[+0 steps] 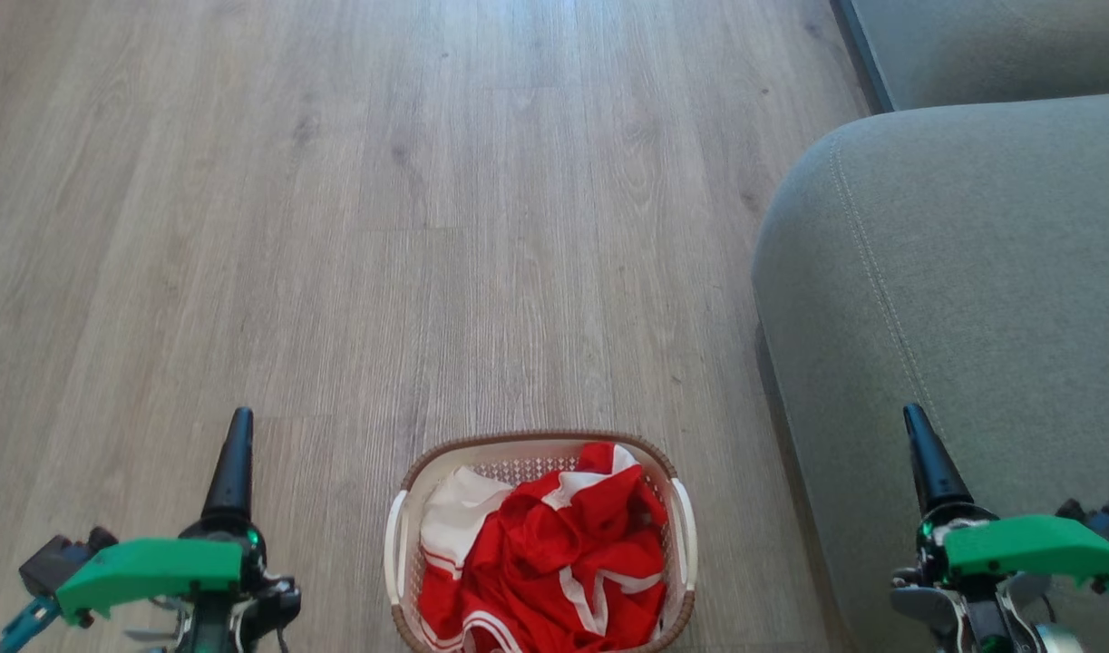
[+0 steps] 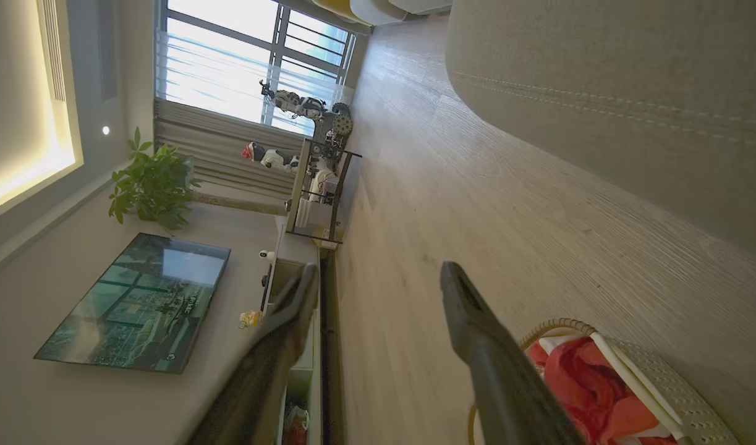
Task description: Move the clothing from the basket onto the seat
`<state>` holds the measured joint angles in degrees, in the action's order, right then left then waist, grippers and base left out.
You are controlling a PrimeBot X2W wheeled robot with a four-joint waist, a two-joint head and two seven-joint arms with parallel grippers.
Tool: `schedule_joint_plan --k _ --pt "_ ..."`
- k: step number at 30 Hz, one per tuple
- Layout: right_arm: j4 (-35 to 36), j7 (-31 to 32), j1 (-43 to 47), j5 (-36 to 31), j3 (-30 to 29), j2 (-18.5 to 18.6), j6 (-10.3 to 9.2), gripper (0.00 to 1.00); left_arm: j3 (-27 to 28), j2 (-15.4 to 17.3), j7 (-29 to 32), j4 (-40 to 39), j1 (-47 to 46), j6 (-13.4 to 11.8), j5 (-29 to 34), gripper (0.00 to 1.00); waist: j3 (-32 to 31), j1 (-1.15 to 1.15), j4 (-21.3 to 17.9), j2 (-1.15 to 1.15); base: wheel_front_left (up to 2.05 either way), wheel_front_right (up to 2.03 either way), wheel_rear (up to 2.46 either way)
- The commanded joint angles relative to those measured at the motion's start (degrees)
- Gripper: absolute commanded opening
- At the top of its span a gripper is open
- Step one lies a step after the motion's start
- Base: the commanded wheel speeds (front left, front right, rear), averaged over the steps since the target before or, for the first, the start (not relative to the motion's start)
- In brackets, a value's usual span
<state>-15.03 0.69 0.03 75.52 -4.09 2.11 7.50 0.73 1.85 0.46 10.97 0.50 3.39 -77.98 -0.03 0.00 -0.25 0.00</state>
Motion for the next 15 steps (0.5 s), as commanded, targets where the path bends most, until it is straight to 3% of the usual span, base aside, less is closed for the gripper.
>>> schedule_joint_plan --k 1,15 --pt "2.7 -0.8 -2.5 -1.9 0.6 0.5 0.0 1.0 0.3 0.6 -0.7 -2.9 -1.2 -0.5 1.9 1.0 0.0 0.0 0.0 0.0 0.0 0.0 0.0" --pt "5.8 -3.2 -2.0 -15.0 2.4 0.6 0.0 1.0 -2.5 0.7 -3.0 -5.7 -0.5 -2.3 17.1 1.0 0.0 0.0 0.0 0.0 0.0 0.0 0.0"
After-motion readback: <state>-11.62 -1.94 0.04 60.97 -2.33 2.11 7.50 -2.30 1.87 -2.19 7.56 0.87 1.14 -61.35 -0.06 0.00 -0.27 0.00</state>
